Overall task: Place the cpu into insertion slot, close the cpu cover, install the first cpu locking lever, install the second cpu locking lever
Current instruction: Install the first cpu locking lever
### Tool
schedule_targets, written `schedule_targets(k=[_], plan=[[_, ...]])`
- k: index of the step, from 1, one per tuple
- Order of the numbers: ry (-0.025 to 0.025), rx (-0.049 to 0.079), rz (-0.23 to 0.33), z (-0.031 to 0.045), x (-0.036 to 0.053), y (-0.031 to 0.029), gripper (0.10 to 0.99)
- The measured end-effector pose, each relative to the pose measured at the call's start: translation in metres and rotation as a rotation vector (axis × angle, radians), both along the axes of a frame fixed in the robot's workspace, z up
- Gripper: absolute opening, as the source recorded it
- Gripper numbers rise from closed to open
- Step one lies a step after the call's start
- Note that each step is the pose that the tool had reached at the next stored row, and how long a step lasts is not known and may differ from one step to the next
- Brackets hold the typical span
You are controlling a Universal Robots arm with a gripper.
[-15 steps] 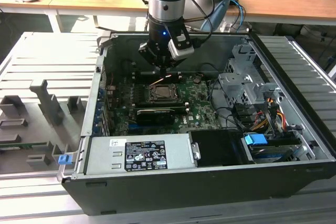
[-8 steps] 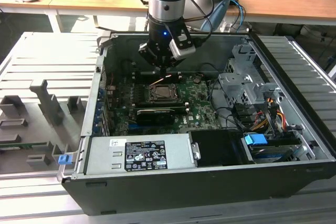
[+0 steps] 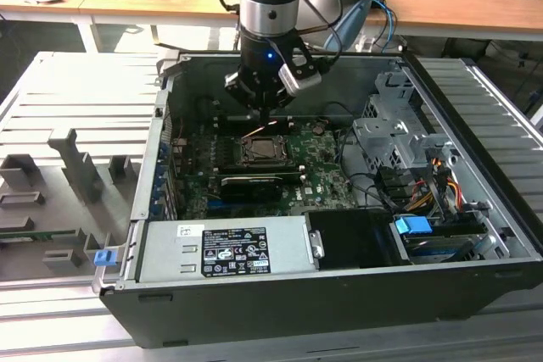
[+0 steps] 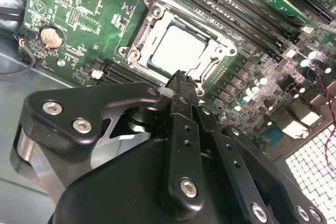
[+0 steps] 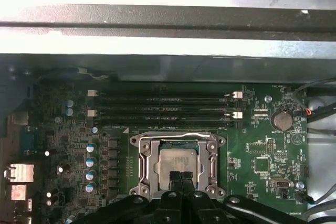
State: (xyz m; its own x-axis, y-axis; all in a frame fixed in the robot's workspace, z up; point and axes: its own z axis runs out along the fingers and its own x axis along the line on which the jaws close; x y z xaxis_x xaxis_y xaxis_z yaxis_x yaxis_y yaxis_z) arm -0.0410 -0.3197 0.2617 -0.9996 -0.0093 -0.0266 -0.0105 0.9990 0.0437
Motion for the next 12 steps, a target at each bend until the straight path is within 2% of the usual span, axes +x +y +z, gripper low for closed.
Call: schedule_targets(k=[7, 12], plan=[[0.0000, 0.000, 0.000, -0.0021, 0.0000, 0.0000, 0.106], [-0.0011, 0.001, 0.001, -0.0065, 0.0000, 0.0000, 0.106]])
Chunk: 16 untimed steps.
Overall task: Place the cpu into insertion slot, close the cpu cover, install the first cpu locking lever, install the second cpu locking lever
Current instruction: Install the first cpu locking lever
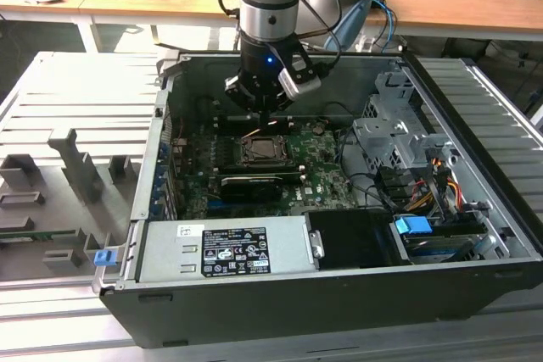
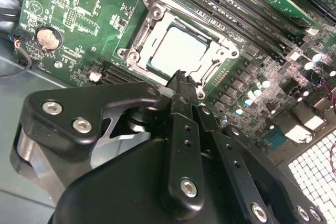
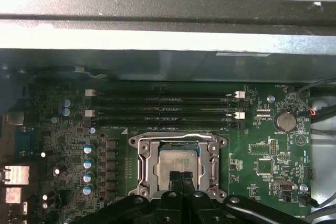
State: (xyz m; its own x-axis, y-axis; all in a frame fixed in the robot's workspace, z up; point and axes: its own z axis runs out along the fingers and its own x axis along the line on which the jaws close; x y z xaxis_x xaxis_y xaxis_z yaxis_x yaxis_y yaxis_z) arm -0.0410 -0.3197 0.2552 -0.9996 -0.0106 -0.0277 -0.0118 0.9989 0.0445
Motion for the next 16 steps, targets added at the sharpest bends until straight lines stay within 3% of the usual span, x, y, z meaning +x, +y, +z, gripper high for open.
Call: schedule_targets(k=[2, 5, 7, 8, 9, 12, 14, 15, 16], plan=[[0.0000, 0.003, 0.000, -0.0001, 0.0000, 0.0000, 0.106], [-0.0002, 0.038, 0.000, -0.0020, -0.0002, 0.0000, 0.106], [0.0000, 0.052, 0.000, -0.0056, -0.0002, -0.0001, 0.106], [0.0000, 0.056, 0.000, -0.0097, -0.0002, 0.0056, 0.106], [-0.0003, 0.057, 0.000, -0.0131, -0.0002, 0.0076, 0.106], [-0.0131, 0.057, 0.010, -0.0190, -0.0005, 0.0086, 0.106], [-0.0137, 0.057, 0.010, -0.0235, -0.0005, 0.0132, 0.106], [-0.0138, 0.056, 0.010, -0.0261, -0.0005, 0.0211, 0.106], [-0.0142, 0.056, 0.010, -0.0264, -0.0005, 0.0226, 0.106]])
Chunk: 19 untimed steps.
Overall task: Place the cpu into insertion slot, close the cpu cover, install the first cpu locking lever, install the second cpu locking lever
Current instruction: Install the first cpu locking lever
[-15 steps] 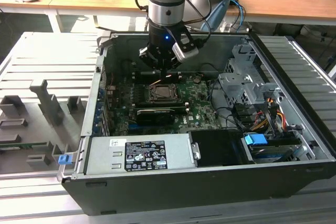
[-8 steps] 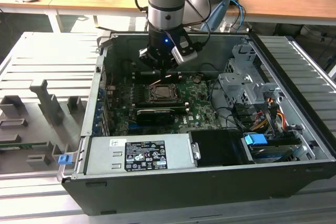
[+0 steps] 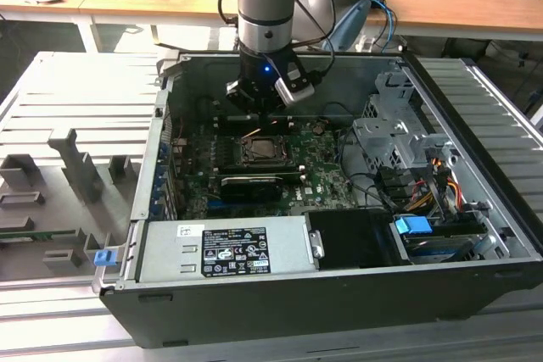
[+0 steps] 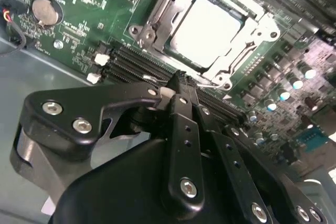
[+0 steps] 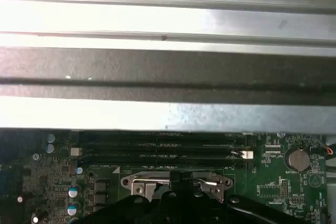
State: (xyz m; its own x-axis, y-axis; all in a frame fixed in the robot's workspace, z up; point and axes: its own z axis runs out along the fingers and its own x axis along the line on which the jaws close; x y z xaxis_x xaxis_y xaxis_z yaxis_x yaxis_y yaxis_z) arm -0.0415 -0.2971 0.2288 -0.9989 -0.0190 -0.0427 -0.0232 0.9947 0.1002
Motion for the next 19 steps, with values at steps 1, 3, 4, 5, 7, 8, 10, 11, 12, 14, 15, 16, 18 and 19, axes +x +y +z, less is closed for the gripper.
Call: schedule_targets(k=[1, 3, 4, 5, 7, 8, 10, 11, 12, 14, 15, 16, 18, 19], plan=[[-0.0004, 0.000, 0.004, -0.0001, 0.0000, 0.0001, 0.106], [-0.0004, 0.000, 0.044, -0.0003, 0.0000, 0.0002, 0.106], [-0.0007, 0.000, 0.047, -0.0005, 0.0000, 0.0008, 0.106], [-0.0007, -0.002, 0.047, -0.0005, 0.0000, 0.0019, 0.106], [-0.0008, -0.004, 0.047, -0.0007, 0.0001, 0.0032, 0.106], [-0.0007, -0.007, 0.047, -0.0009, 0.0001, 0.0046, 0.106], [-0.0008, -0.009, 0.047, -0.0019, 0.0003, 0.0066, 0.106], [-0.0006, -0.011, 0.047, -0.0036, 0.0011, 0.0076, 0.106], [-0.0006, -0.011, 0.047, -0.0048, 0.0014, 0.0085, 0.106], [-0.0006, -0.011, 0.047, -0.0065, 0.0022, 0.0098, 0.106], [-0.0007, -0.011, 0.047, -0.0076, 0.0028, 0.0107, 0.106], [-0.0005, -0.011, 0.047, -0.0083, 0.0033, 0.0112, 0.106], [-0.0006, -0.011, 0.047, -0.0097, 0.0052, 0.0124, 0.106], [-0.0007, -0.011, 0.047, -0.0105, 0.0069, 0.0127, 0.106]])
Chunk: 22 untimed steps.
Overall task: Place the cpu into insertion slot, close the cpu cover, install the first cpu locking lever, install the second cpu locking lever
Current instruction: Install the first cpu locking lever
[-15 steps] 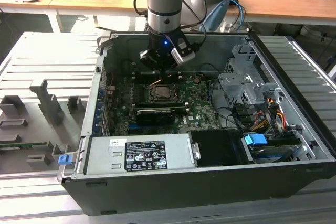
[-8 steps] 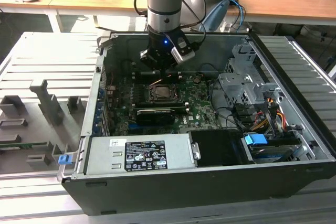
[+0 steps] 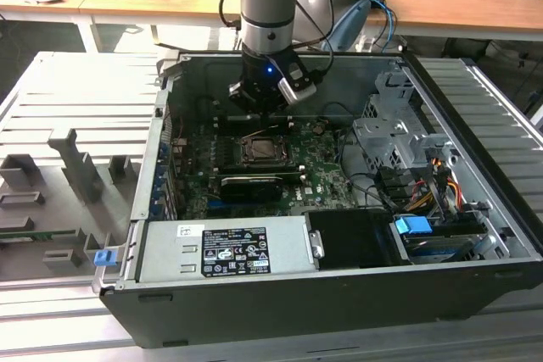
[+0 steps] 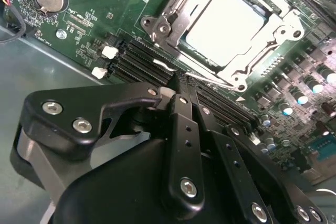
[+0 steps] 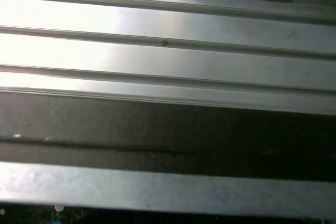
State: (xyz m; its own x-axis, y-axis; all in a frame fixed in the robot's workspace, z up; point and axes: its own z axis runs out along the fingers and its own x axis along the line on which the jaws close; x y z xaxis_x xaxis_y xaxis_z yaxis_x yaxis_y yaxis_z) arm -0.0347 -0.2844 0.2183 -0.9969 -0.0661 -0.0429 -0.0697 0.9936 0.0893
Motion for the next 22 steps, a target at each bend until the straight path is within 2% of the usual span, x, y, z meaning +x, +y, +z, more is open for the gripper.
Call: schedule_targets(k=[1, 6, 9, 10, 14, 22], plan=[[0.0002, 0.000, 0.000, -0.0002, 0.0027, -0.0002, 0.106], [0.0000, 0.000, 0.000, -0.0018, 0.0046, -0.0019, 0.106], [0.0002, 0.000, 0.000, -0.0062, 0.0081, -0.0017, 0.106], [0.0001, 0.000, 0.000, -0.0104, 0.0106, -0.0016, 0.106], [0.0000, 0.000, 0.000, -0.0134, 0.0113, -0.0016, 0.106], [0.0002, -0.007, 0.000, -0.0137, 0.0115, -0.0017, 0.106]])
